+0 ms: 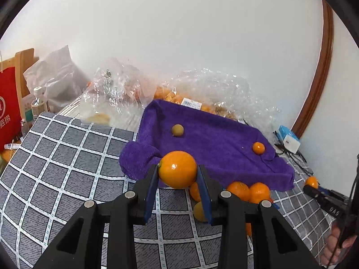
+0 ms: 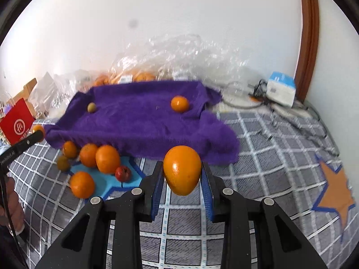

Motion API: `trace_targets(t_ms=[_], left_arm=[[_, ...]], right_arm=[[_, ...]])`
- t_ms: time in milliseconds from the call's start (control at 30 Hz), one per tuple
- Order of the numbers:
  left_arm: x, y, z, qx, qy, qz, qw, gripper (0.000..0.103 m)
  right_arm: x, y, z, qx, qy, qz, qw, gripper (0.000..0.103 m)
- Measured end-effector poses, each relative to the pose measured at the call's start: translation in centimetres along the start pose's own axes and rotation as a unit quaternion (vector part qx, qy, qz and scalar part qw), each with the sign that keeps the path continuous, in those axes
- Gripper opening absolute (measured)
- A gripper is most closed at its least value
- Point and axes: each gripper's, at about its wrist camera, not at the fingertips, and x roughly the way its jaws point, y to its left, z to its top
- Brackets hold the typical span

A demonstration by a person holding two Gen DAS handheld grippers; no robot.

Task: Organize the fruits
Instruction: 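Carry the round orange onto the towel with the left tool while the right carries the oval orange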

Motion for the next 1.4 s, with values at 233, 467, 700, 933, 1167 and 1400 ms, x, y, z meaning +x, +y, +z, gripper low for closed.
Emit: trace_targets(t_ms=[233,467,700,933,1167,1400], left_arm=[[-0.8,0.8,0.9,-0.024,-0.012,0.012,0.9996,0.033],[-2.6,0.2,3.7,-0.024,-0.013,-0.004,0.9996,0.033],[0.1,-2.0,7.8,-0.003,-0.018,0.015,0.9997,0.033],[5.6,-3.4,9.8,0.011,-0.004,0.03,0.9995,0.033],[11.0,-1.5,7.4,-0.008,0.05,0.034,0.9982,0.033],[12.4,-1.1,6.5,-0.008,0.082,0.017,0.9964,0.033]], right_arm=[[-2.1,-0.2,2.0,0.014,-0.026,-0.005,1.0,0.032],[-0.7,-0.8,4.2,0.025,-0.025,-0.001,0.999,0.032],[3.3,-0.8,7.4,0.033,-0.018,0.008,0.999,0.032],[8.1,-0.8,9.9,0.043,0.006,0.024,0.999,0.032],[11.5,0.0,8.1,0.011,0.035,0.013,0.999,0.032],[13.6,0.2,7.0,0.001,0.058,0.019,0.998,0.032]])
